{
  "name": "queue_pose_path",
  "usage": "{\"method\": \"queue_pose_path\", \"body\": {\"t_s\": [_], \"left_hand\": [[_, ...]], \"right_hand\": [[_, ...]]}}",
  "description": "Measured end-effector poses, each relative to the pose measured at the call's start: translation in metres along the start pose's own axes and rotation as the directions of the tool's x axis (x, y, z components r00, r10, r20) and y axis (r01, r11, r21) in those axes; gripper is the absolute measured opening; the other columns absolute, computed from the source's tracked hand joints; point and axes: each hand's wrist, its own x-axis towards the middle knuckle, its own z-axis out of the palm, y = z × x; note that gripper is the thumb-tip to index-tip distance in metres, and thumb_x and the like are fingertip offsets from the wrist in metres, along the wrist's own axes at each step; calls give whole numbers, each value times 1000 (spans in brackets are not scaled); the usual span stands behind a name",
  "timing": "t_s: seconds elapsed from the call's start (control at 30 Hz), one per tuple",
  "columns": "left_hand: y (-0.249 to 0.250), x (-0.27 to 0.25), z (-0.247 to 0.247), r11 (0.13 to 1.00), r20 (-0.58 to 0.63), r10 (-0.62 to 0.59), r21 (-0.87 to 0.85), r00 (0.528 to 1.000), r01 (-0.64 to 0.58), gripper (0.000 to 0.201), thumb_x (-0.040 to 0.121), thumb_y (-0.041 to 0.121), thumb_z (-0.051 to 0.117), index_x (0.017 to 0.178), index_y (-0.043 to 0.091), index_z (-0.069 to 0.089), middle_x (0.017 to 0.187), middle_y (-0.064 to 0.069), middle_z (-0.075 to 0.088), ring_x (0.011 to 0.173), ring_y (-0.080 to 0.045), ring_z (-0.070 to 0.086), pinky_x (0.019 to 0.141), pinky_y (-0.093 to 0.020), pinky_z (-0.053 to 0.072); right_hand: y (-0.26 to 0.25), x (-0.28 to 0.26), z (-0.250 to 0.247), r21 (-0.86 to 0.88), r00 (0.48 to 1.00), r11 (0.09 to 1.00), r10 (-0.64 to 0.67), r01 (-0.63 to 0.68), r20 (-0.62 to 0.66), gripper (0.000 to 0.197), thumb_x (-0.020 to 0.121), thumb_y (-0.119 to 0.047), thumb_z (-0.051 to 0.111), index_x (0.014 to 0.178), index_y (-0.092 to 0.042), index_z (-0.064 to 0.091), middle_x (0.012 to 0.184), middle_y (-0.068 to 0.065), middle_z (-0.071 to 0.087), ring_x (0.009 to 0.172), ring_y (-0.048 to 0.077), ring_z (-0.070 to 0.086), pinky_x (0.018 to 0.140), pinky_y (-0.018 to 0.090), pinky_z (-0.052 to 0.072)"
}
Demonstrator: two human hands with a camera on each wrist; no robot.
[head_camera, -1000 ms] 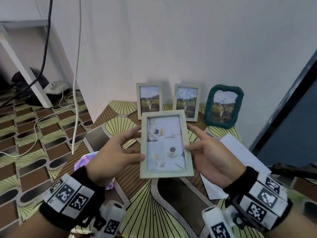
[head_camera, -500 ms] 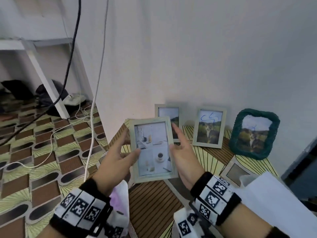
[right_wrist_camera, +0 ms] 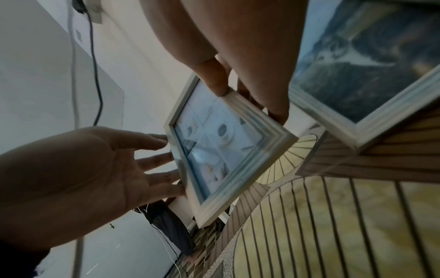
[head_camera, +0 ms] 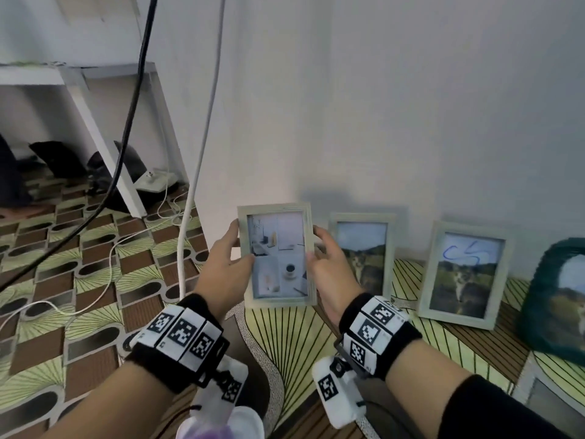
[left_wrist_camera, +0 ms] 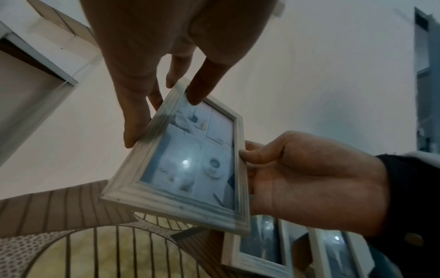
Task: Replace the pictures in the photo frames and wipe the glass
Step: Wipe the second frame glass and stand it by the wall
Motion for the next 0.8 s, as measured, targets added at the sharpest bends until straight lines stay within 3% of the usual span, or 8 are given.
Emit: {"method": "queue_pose_path", "body": {"t_s": [0.07,0.13,0.2,0.3,0.4,0.43,0.57,0.8], "left_hand": [[-8,17,-1,998,-40,-54,7,998,54,63,95,5,48,140,49,42,136,6,53,123,-21,55,97,-46,52],[-19,32,-4,997,-46,-83,7,995,83,65,95,9,48,150,39,31,143,0,46,129,-26,49,103,-49,47],[-28,42,-5,996,-47,-91,8,995,91,67,95,11,49,151,39,27,144,3,45,129,-25,50,103,-48,47],[-41,51,-4,996,-47,-86,-15,995,85,69,94,8,51,152,36,27,147,10,44,123,-18,55,100,-45,51],[-54,50,-2,995,-54,-100,-10,994,99,71,94,6,53,152,38,27,143,17,44,108,-3,59,93,-41,56],[-57,49,-2,994,-53,-109,-6,993,108,72,94,7,53,152,39,26,140,17,45,108,-4,61,92,-41,56],[-62,42,-3,986,-45,-163,9,986,164,77,95,6,53,151,46,17,139,11,44,109,-18,64,88,-44,58],[-52,36,-3,967,-20,-215,135,976,216,86,91,11,55,151,48,5,139,3,44,117,-26,58,100,-48,50]], "right_hand": [[7,16,8,0,1000,1000,-1,1,-16,55,100,-2,41,117,-53,54,94,-6,73,103,35,67,85,66,51],[13,28,14,-24,1000,1000,-11,10,-29,62,100,-3,38,105,-63,52,96,-6,71,95,25,71,86,61,52],[17,37,19,-58,999,998,-12,10,-43,62,101,-3,36,107,-64,50,98,-6,71,100,30,68,87,63,50],[25,48,19,-64,999,998,-6,3,-53,56,102,-3,34,128,-52,46,107,-3,69,112,40,60,90,63,49],[34,52,16,-61,999,998,8,-11,-51,54,102,-3,34,136,-44,44,110,-4,68,100,24,70,89,54,55],[36,52,15,-70,999,998,5,-8,-49,53,102,-4,34,137,-43,43,111,-2,68,97,21,70,88,52,56],[41,48,15,-110,999,994,11,-16,-50,53,103,-6,36,142,-42,40,114,5,67,114,43,58,92,61,49],[39,46,17,-151,997,986,60,-67,-53,57,103,-4,33,145,-42,36,121,15,64,117,51,53,91,65,47]]}}
